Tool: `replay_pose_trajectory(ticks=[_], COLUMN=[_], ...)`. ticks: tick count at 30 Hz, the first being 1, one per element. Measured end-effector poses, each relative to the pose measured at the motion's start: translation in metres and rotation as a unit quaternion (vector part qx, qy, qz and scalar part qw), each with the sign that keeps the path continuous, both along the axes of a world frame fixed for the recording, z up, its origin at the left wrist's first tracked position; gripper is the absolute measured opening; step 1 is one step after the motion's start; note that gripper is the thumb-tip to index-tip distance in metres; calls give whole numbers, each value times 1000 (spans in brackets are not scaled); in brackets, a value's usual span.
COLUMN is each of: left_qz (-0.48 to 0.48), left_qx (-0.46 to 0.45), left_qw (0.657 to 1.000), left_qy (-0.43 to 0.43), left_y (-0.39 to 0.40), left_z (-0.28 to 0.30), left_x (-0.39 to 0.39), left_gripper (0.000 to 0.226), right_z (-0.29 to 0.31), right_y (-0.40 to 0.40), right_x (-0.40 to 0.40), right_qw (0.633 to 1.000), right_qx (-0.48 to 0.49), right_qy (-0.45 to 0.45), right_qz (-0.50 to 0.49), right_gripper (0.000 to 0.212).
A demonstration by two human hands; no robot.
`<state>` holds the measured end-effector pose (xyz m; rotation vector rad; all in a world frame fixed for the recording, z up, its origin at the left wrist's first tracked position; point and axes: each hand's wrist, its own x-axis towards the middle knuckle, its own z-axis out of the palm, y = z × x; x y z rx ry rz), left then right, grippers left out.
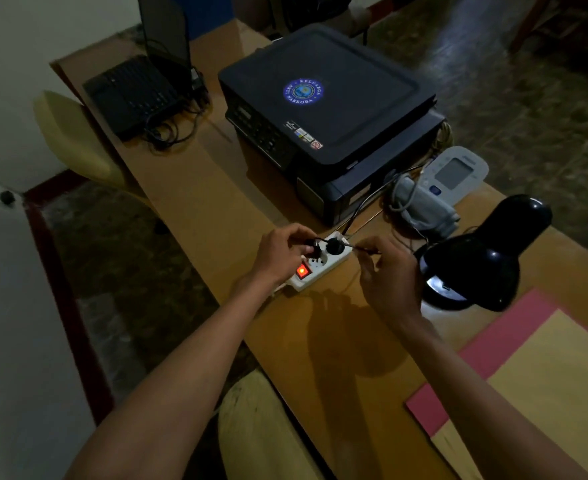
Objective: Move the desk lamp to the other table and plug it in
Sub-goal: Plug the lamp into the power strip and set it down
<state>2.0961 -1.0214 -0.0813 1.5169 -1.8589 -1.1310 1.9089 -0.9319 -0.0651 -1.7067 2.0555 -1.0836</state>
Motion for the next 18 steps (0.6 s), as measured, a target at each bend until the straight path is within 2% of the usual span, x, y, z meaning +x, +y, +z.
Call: replay_pose_trajectory(ticks=[6,18], left_qz=[-25,-83], left_qx=[-14,-91], left_qw=[1000,988], left_qy=[-7,-98], left_y=[-3,0], left_z=[-2,-17], left_x=[-6,-6], left_gripper=[29,24], right_z=[-10,-6], right_y=[12,21], right_x=[-5,-7], right_qw=[999,997], right_qx=[-13,37], right_qy=[-45,-64], right_qz=[-3,16], right_gripper=[13,22])
